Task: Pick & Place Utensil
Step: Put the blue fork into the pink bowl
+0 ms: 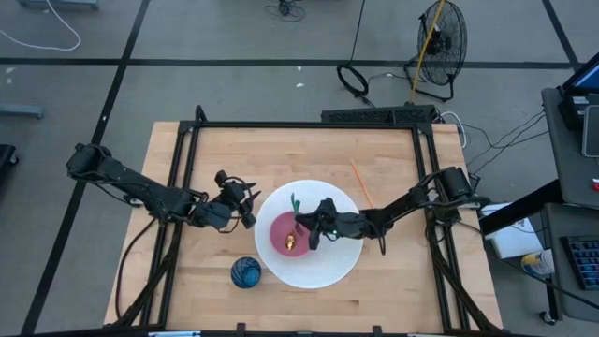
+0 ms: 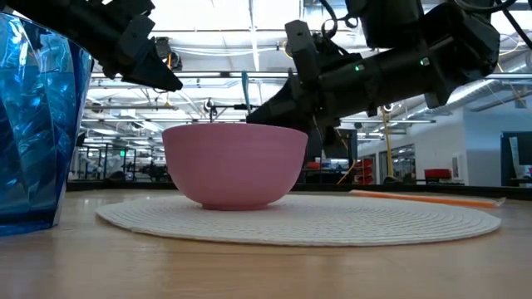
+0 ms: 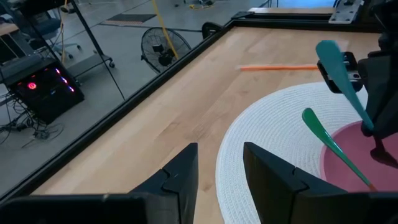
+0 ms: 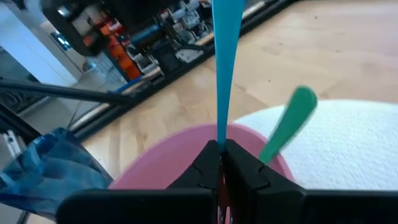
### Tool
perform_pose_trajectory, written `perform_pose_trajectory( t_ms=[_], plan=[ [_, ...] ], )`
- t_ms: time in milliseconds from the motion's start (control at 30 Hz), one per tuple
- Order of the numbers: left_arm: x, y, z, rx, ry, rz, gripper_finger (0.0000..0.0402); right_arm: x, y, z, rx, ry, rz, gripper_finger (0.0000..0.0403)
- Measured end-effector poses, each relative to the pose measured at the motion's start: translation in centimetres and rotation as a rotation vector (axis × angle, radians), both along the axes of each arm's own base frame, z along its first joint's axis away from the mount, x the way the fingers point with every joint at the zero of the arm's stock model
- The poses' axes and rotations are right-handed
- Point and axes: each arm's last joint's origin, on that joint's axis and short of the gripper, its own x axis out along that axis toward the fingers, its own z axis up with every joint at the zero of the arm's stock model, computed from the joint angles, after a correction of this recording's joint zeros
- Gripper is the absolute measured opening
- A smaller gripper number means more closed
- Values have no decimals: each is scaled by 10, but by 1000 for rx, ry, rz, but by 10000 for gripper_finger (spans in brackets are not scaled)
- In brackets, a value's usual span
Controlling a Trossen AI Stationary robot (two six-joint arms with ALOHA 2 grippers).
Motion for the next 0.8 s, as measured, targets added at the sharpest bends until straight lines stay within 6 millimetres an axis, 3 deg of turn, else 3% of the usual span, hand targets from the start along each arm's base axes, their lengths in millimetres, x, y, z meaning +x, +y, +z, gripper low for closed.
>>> perform_pose_trajectory(
  t_ms=[800],
  plan=[
    [0,0,0,0,0,-1,134,0,2,-4,7,53,101,9]
  ],
)
